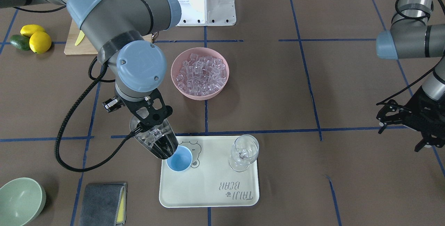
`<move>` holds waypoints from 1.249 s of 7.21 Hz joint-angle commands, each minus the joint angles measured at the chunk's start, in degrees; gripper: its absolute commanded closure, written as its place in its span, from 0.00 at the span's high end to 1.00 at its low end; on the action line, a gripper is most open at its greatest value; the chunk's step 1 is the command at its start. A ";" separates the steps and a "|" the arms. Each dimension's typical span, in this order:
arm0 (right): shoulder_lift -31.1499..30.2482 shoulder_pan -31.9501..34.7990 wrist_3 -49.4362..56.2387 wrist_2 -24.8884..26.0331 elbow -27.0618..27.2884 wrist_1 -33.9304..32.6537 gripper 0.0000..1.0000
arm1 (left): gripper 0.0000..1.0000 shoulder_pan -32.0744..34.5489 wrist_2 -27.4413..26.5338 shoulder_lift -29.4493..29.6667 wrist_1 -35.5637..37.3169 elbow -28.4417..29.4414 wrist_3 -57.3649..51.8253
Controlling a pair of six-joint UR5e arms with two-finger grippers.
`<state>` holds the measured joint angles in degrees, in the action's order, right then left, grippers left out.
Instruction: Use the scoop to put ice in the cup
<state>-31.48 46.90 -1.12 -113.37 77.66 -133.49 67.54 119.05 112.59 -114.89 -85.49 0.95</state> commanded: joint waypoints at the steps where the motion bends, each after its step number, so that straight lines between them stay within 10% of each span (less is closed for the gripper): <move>1: 5.79 -0.50 1.12 2.71 -6.98 -3.95 0.00 | 1.00 -0.04 0.04 0.09 -0.42 -0.02 -0.07; 9: 11.17 -1.37 4.90 7.64 -13.76 -10.82 0.00 | 1.00 -0.04 0.04 0.35 -0.51 -0.11 -0.16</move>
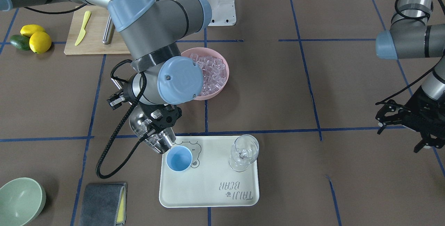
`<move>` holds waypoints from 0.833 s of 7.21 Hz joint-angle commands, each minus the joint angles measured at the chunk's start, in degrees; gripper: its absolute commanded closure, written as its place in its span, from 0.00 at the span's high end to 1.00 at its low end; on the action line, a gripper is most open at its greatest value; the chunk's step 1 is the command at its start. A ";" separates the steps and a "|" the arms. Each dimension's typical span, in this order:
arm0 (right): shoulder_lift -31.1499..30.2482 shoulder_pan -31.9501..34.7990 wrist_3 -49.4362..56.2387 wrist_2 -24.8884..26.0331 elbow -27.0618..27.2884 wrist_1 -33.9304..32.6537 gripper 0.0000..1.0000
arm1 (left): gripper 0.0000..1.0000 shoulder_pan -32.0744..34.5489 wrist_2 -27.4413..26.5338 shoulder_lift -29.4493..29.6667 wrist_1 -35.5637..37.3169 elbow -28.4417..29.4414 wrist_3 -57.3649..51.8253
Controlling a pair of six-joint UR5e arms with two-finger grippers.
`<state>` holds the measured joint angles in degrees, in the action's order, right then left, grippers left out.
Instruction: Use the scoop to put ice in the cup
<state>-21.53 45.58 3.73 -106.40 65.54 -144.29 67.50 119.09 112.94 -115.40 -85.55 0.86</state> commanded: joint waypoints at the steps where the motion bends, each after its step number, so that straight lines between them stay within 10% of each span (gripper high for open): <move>1: 1.23 -0.05 0.31 1.63 -1.90 -0.02 0.00 | 1.00 0.00 0.09 0.09 -0.09 -0.06 -0.07; 6: 1.49 0.04 1.19 2.78 -1.82 -2.91 0.00 | 1.00 0.00 0.09 -0.08 0.00 -0.50 -0.16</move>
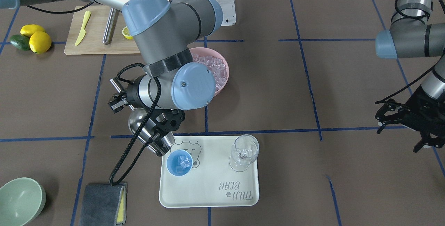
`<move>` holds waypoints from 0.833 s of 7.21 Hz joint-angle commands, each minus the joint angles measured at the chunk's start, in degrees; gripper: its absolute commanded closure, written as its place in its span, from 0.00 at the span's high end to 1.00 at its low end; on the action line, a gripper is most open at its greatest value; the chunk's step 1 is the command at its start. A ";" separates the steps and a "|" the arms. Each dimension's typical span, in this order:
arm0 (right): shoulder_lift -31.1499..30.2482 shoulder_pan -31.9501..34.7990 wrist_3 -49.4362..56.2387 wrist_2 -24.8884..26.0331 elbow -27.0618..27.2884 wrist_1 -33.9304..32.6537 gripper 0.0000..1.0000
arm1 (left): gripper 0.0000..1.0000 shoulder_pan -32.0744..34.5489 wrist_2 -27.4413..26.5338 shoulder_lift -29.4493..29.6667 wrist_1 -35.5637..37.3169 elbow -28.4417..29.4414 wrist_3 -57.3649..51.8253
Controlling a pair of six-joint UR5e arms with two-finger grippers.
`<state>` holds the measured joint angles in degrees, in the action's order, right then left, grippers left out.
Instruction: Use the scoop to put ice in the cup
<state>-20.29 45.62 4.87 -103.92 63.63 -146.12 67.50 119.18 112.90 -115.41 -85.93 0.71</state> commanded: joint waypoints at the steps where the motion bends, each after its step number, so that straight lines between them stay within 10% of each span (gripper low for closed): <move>1: 0.34 0.00 0.05 0.29 0.17 -1.18 0.00 | 1.00 0.00 -0.09 0.04 0.19 -0.11 -0.09; 4: -0.36 0.61 0.41 -1.11 3.85 -1.27 0.00 | 1.00 0.00 -0.35 -0.14 0.19 -0.02 -0.35; 6: -7.95 2.01 -0.29 -4.00 17.49 -1.71 0.00 | 1.00 0.00 -0.09 0.04 -2.08 -0.11 -0.09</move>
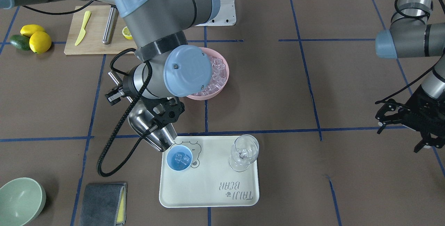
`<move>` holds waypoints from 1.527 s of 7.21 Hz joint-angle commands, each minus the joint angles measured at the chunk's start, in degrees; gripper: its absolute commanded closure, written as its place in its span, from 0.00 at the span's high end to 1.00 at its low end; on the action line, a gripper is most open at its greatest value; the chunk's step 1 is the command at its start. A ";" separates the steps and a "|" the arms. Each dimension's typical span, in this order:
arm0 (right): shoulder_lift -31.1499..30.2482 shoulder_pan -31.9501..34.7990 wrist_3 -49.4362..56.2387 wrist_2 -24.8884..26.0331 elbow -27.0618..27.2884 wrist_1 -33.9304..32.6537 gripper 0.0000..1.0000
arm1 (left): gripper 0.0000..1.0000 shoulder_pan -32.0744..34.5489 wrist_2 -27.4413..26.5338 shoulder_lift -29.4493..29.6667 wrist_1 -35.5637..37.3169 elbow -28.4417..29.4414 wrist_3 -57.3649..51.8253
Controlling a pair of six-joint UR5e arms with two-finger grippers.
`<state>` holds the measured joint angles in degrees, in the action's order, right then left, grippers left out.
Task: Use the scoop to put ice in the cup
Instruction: 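Move the empty scoop back away from the tray with the right gripper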
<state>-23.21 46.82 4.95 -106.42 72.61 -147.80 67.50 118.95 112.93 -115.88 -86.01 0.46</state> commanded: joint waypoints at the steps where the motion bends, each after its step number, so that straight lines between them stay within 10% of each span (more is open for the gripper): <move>1: -9.18 2.56 -0.38 -1.85 16.51 -0.21 0.00 | 1.00 1.05 0.14 0.10 -5.11 -0.04 0.07; 4: -23.42 6.34 -0.20 -6.86 36.32 1.80 0.00 | 1.00 2.90 -0.65 -0.69 -5.68 -0.22 0.59; 11: -39.17 10.66 1.80 -7.40 45.76 8.93 0.00 | 1.00 9.82 -1.52 -2.71 -3.30 0.05 -7.32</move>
<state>-60.23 57.22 5.70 -113.76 117.14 -139.21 75.38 118.03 110.57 -119.19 -86.04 -5.73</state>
